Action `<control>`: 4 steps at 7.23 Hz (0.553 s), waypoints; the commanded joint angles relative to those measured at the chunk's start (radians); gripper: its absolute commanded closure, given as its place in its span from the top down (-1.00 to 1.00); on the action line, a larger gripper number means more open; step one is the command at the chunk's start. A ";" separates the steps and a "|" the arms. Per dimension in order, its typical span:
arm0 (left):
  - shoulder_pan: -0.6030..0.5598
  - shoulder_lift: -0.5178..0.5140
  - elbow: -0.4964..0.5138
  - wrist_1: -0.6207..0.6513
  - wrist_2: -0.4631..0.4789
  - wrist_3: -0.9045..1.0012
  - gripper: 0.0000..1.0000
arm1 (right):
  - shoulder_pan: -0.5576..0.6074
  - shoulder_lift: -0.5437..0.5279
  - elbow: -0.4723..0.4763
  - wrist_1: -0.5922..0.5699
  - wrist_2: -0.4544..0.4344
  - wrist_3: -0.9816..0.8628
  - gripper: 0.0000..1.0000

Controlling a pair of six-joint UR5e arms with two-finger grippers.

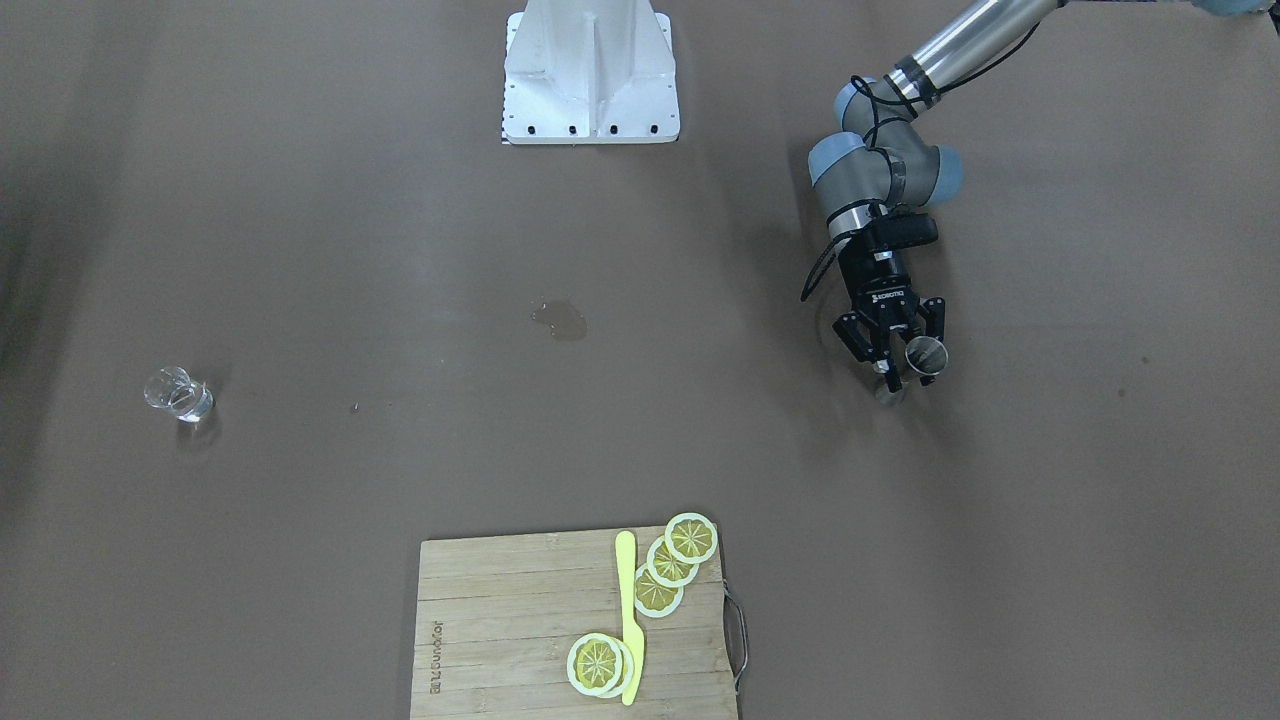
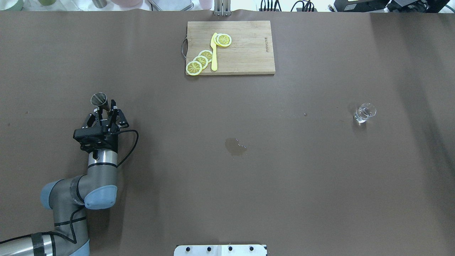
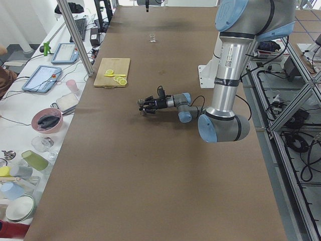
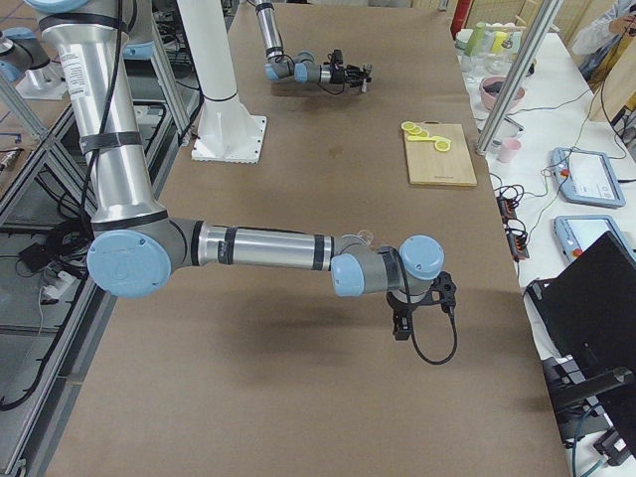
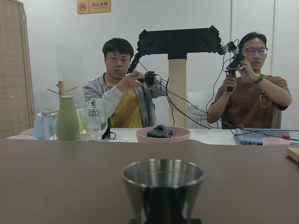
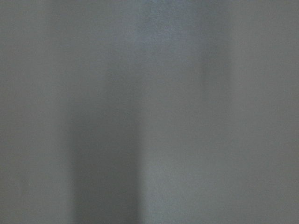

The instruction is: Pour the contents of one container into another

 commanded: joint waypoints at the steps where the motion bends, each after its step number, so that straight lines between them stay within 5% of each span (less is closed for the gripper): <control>1: 0.000 0.002 0.001 0.001 0.002 0.007 0.99 | 0.008 0.051 -0.003 -0.170 -0.038 -0.039 1.00; 4: 0.005 0.006 0.001 -0.001 0.020 0.007 0.98 | 0.008 0.039 -0.003 -0.163 -0.029 -0.040 1.00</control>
